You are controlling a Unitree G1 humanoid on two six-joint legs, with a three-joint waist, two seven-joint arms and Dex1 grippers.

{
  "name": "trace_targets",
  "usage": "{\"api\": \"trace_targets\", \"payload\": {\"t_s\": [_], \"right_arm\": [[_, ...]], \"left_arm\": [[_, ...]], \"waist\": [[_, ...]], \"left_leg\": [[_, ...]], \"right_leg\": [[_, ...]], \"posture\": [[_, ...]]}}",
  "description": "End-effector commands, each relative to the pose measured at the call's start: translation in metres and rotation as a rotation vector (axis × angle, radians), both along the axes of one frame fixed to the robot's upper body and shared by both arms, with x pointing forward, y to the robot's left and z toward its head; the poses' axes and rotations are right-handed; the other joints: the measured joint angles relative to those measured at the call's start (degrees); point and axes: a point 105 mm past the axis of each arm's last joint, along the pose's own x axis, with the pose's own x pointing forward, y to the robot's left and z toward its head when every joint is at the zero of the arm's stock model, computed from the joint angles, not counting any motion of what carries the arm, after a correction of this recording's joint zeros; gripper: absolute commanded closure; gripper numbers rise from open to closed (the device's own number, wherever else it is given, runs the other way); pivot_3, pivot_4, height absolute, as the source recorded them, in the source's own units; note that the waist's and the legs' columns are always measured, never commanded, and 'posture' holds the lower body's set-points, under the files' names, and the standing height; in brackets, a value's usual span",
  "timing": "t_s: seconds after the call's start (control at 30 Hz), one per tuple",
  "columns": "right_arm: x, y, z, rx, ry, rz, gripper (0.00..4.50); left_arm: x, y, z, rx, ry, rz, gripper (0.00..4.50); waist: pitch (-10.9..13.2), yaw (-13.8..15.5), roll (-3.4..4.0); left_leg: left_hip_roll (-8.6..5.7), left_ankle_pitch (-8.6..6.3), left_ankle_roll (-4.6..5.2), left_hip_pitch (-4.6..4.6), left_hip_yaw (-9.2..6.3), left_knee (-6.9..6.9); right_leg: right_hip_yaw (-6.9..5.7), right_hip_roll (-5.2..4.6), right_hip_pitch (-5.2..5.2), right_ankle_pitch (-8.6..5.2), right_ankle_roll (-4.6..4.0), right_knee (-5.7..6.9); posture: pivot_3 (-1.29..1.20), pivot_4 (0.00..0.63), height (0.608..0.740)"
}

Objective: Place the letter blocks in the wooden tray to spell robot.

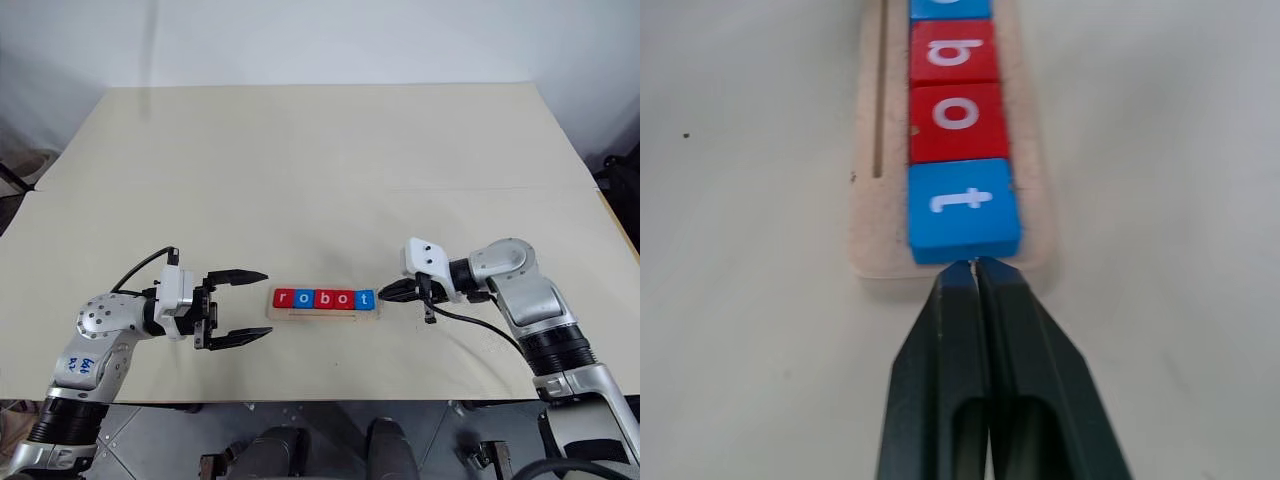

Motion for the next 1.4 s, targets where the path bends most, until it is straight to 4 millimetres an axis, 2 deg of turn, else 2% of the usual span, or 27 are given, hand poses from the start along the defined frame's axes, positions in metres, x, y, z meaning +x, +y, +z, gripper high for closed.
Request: {"api": "trace_targets", "payload": {"t_s": [0.03,0.7,0.93,1.1,1.2,1.3,1.4], "right_arm": [[0.002,0.003,0.006,0.007,-0.026,0.007,4.48],[0.002,0.020,0.007,0.015,-0.025,0.005,4.48],[-0.004,-0.004,0.027,0.113,-0.073,-0.035,4.48],[-0.018,-0.023,0.035,0.225,-0.092,-0.078,4.48],[-0.037,-0.032,0.040,0.288,-0.071,-0.074,3.96],[-0.050,-0.040,0.041,0.322,-0.074,-0.094,2.96],[-0.067,-0.047,0.033,0.286,-0.065,-0.067,1.98]], "left_arm": [[-0.001,0.001,0.007,-0.004,-0.041,0.001,0.00],[-0.001,-0.001,0.007,-0.011,-0.040,0.005,0.00],[-0.002,0.012,0.004,0.003,-0.024,0.045,0.00],[-0.002,0.026,0.002,0.013,-0.006,0.098,0.00],[-0.003,0.038,0.001,0.016,0.018,0.142,0.00],[-0.005,0.049,0.001,0.036,0.039,0.168,0.00],[-0.004,0.065,-0.001,0.059,0.047,0.210,0.00]], "waist": [[0.0,0.0,0.00],[0.0,-0.1,0.00],[0.0,0.1,0.00],[0.0,0.2,0.00],[0.0,0.2,0.00],[0.0,0.0,0.00],[0.0,0.2,0.00]], "left_leg": [[0.00,0.00,0.00,0.00,0.00,0.00],[0.02,0.00,0.00,0.01,-0.01,-0.01],[0.01,0.00,0.00,0.00,-0.01,-0.04],[0.01,0.00,0.00,0.01,-0.02,-0.04],[0.00,0.00,0.00,0.01,-0.01,-0.08],[0.05,0.00,0.00,0.04,-0.01,-0.10],[0.06,0.00,0.00,0.06,0.00,-0.13]], "right_leg": [[0.00,0.00,0.00,0.00,0.00,0.00],[0.00,0.02,0.00,0.00,0.00,0.00],[0.00,0.00,0.00,0.00,0.00,-0.03],[-0.01,0.00,0.03,0.00,0.00,-0.05],[0.01,-0.01,0.03,0.00,0.00,-0.06],[0.01,0.00,0.04,0.00,0.00,-0.06],[0.01,0.01,0.06,0.00,0.00,-0.06]], "posture": [[0.00,0.150,0.740],[0.00,0.150,0.740],[0.00,0.150,0.740],[0.00,0.150,0.740],[0.00,0.150,0.740],[0.00,0.150,0.740],[0.00,0.150,0.740]]}}
